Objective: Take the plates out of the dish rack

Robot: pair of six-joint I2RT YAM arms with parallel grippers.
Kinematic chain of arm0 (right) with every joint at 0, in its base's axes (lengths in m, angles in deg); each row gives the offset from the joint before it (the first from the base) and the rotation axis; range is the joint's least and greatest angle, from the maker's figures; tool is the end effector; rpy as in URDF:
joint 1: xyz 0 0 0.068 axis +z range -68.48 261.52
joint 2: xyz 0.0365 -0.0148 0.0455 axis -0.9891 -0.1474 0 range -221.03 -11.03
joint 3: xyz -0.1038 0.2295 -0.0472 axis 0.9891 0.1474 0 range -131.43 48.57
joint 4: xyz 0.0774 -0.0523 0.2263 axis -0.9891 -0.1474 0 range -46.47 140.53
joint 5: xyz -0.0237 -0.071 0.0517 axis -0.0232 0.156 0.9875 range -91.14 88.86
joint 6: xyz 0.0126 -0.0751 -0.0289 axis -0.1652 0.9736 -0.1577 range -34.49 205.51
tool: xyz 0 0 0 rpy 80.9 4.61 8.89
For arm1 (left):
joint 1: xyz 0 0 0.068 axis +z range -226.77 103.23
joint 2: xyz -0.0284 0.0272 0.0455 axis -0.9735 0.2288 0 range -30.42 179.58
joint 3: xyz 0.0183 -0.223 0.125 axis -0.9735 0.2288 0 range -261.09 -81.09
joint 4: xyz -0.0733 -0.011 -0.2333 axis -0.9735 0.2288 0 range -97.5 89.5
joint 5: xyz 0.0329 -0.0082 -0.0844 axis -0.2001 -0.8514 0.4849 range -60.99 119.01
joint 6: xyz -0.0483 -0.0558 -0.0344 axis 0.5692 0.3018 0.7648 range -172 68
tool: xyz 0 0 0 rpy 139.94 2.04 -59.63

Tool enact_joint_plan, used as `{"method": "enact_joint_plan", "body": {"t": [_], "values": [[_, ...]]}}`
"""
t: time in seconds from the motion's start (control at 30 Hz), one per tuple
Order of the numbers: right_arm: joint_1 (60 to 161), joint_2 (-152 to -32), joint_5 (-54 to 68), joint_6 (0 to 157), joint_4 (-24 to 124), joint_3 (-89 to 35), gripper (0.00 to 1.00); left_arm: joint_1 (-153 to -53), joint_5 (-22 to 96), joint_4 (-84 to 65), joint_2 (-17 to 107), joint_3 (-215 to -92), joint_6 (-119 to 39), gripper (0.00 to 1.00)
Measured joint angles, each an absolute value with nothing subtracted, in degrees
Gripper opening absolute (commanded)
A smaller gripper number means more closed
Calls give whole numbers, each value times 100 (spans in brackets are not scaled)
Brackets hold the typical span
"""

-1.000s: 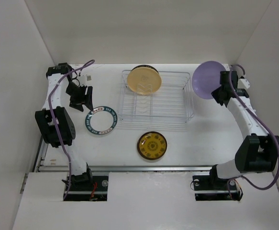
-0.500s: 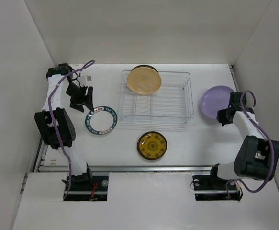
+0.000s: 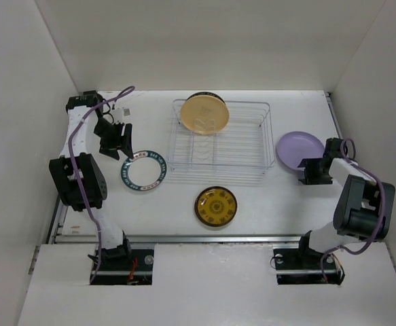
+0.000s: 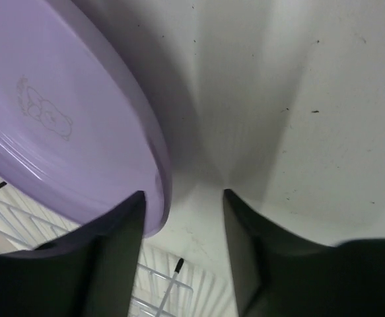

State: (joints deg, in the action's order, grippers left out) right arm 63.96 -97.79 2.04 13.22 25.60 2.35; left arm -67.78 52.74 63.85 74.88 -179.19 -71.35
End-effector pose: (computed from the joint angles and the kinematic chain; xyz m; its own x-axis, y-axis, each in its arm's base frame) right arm 0.2660 -0.0801 0.1264 0.0023 0.9969 -0.0783 0.9112 0.0301 0.4109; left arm 0.3458 0.0259 0.2467 -0.9346 0.1593 -0.3179 0.2603 0.9157 -0.3063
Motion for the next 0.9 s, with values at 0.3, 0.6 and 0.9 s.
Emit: {"method": "enact_joint_plan", "body": {"t": [0.3,0.6,0.9], "values": [[6396,-9369,261,1401,2468,235,65,-6813,5272,6401,7483,-17919,-7102,56],[7141,-8061,-240,2419,2033,-698,100,-6820,5267,6261,7289,-17668,-6984,56],[9104,-9301,75,5912,2781,-3491,100,-6820,5263,6254,7459,-17830,-6881,56]]}}
